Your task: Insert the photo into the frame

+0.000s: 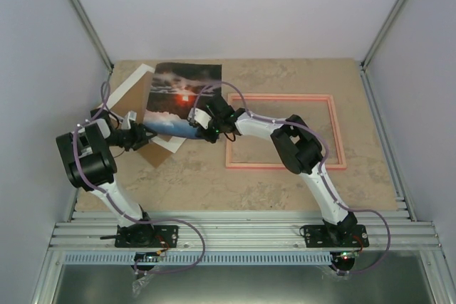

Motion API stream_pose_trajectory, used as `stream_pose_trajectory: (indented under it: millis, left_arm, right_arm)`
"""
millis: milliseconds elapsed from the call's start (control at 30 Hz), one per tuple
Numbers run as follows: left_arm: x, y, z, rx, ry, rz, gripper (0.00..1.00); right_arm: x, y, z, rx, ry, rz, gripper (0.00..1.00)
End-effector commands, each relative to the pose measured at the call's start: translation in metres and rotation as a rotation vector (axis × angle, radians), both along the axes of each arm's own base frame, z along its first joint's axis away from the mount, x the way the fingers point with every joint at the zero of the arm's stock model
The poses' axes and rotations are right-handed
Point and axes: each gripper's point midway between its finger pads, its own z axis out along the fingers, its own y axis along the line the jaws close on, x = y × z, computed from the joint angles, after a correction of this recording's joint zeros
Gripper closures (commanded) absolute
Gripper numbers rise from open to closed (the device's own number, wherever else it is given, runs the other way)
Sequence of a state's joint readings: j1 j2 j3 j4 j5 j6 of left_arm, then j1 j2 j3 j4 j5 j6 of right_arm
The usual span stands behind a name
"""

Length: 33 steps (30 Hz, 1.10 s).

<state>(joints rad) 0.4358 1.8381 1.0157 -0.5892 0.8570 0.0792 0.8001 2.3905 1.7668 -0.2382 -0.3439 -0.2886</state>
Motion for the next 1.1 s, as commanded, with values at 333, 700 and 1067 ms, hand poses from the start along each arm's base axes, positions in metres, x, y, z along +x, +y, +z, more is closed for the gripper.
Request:
stream_pose_trajectory:
  millis: [333,700,1067]
  left_arm:
    - [-0.005,-0.002,0.036,-0.015,-0.003,0.027,0.59]
    - [-0.013,0.001,0.047,-0.064,0.031,0.059,0.59]
    - [-0.018,0.005,0.055,-0.038,0.014,0.06,0.52]
  right_arm:
    - [-0.049,-0.001,0.042,0.088,-0.039,0.09,0.52]
    - [-0.075,0.034,0.072,0.126,-0.421,0.154,0.5]
    - [-0.064,0.038,0.069,0.075,-0.579,0.125,0.55]
